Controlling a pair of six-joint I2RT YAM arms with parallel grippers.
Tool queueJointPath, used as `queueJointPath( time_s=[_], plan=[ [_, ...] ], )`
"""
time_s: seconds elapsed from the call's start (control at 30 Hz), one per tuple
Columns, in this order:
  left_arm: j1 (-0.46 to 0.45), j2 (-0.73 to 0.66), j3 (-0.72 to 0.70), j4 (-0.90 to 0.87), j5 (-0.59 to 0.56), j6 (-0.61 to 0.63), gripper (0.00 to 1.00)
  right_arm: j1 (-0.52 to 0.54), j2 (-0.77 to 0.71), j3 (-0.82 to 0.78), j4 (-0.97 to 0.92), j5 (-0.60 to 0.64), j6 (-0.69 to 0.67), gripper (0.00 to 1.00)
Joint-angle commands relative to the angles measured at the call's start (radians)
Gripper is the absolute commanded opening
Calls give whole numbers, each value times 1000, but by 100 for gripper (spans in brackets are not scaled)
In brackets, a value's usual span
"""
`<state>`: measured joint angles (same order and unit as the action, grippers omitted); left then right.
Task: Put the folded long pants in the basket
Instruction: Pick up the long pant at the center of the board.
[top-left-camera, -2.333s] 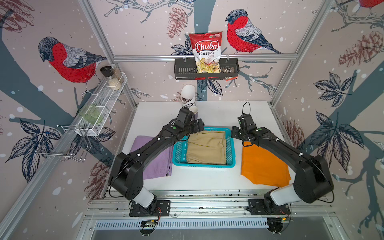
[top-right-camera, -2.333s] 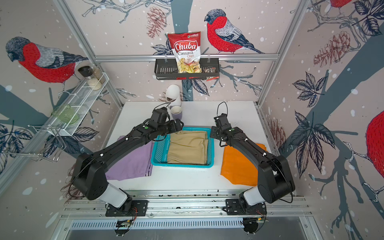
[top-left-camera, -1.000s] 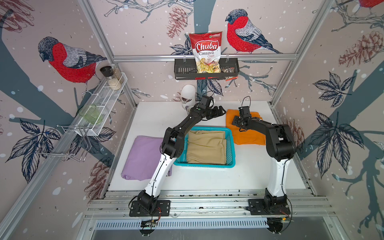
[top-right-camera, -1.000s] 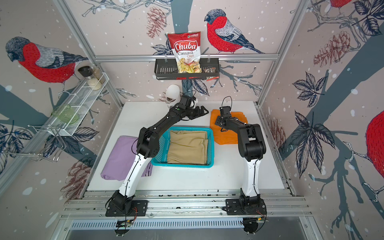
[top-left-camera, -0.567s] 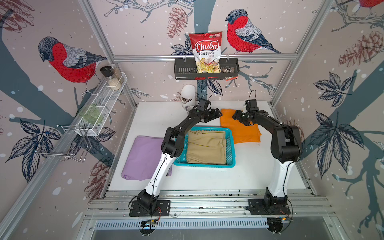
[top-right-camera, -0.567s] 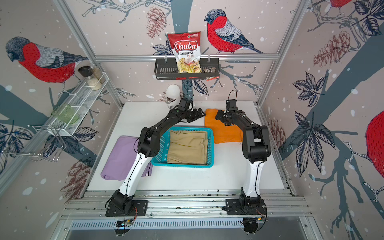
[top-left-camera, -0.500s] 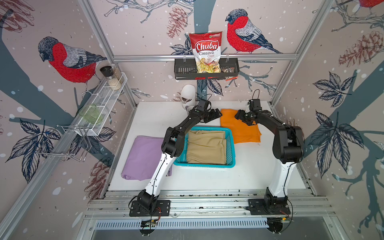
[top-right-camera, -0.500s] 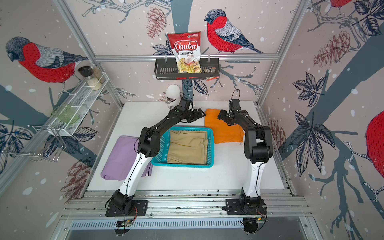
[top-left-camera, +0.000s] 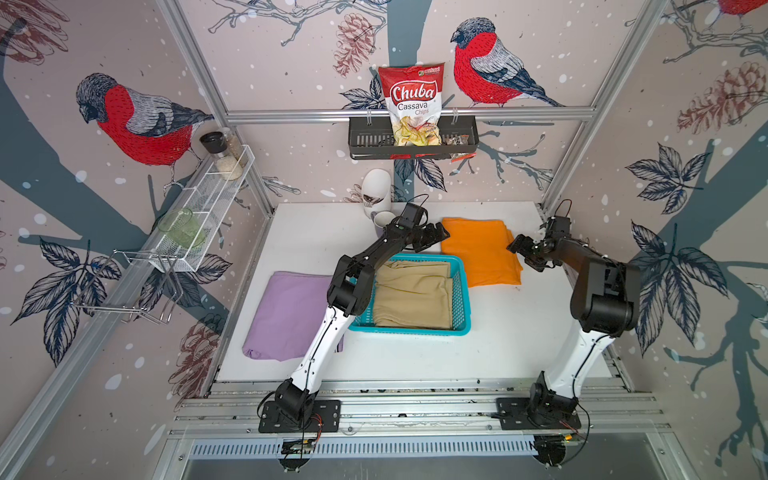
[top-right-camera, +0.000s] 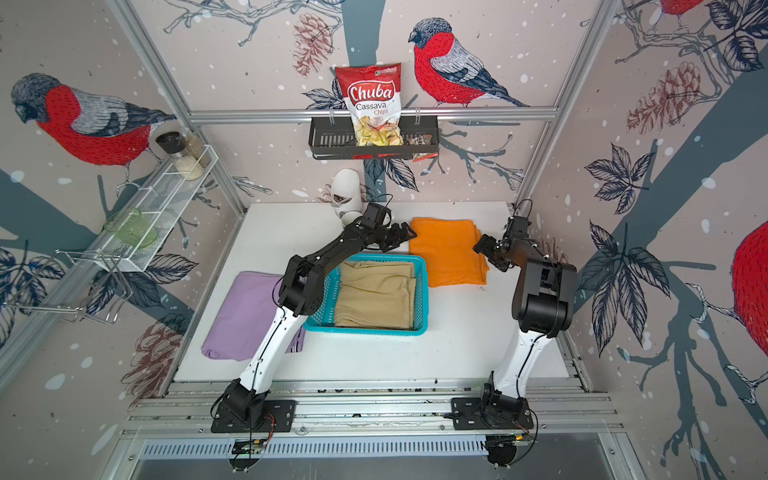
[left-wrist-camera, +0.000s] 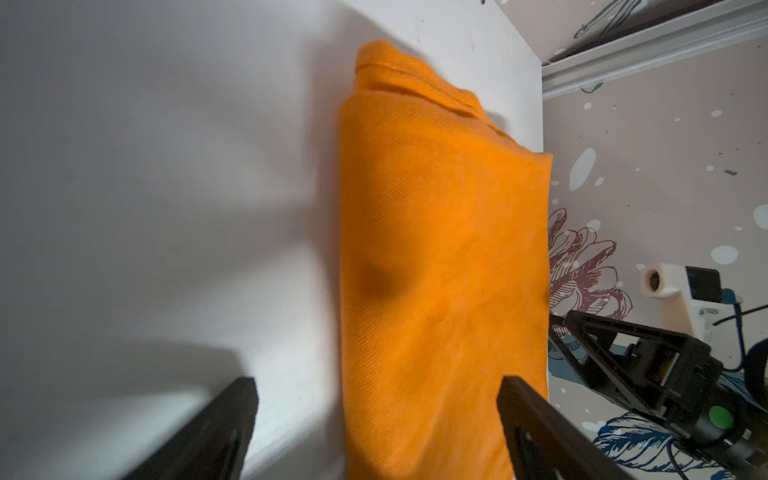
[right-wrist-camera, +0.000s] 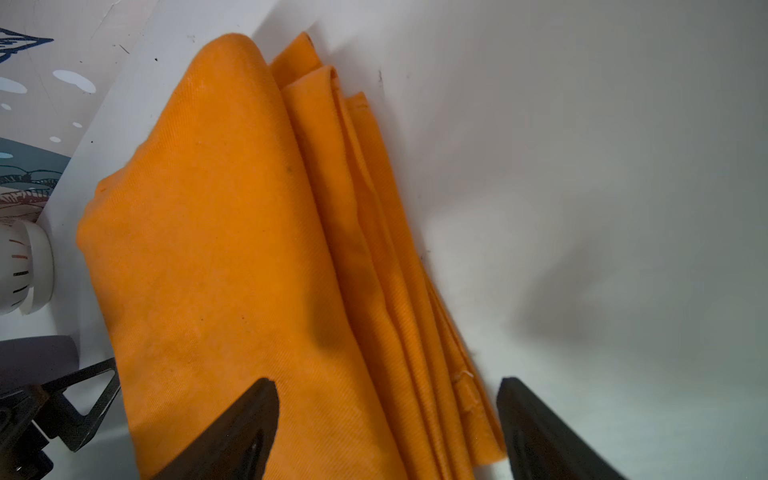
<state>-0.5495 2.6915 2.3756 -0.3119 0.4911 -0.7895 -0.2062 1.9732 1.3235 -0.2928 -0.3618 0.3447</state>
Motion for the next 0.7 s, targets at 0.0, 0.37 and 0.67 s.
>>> queueJointPath(
  time_s=[0.0,0.37,0.67],
  plan=[
    [-9,13,-4,28,6,-25,93,-3,27,-12,52,-81,-7,87],
    [-16,39,-25,27,-7,-35,85,49,90,-23,93,-112,22,81],
    [-27,81,16,28,6,-55,65,109,121,-24,143,-135,74,63]
  ],
)
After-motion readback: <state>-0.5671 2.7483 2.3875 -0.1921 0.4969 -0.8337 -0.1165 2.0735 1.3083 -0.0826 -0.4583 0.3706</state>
